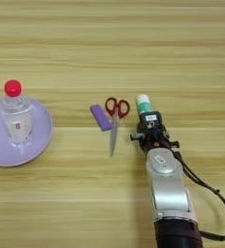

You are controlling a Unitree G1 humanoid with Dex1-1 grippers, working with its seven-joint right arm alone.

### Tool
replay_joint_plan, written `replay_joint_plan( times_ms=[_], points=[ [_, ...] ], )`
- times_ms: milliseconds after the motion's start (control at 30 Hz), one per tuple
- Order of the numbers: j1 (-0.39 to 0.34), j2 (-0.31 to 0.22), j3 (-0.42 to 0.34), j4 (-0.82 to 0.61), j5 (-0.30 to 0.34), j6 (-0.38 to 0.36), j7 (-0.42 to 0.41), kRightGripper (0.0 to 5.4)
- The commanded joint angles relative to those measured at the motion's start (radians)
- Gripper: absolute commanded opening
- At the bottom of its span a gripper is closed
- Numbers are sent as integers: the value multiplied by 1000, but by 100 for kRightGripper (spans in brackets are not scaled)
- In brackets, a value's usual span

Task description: Move the objects on the table

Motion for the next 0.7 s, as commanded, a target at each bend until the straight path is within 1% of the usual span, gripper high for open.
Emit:
replay_joint_plan(
  times_ms=[33,233,267,400,433,700],
  points=[
    [-55,-37,-6,-14,0,-35,-8,167],
    [-56,-37,2,-4,0,-38,-2,167],
    [-56,-38,2,-4,1,-39,-1,196],
    [-56,-36,4,-4,4,-41,1,233],
    [-56,-36,5,-4,5,-42,2,252],
    [-56,-34,6,-10,9,-44,2,337]
  ],
)
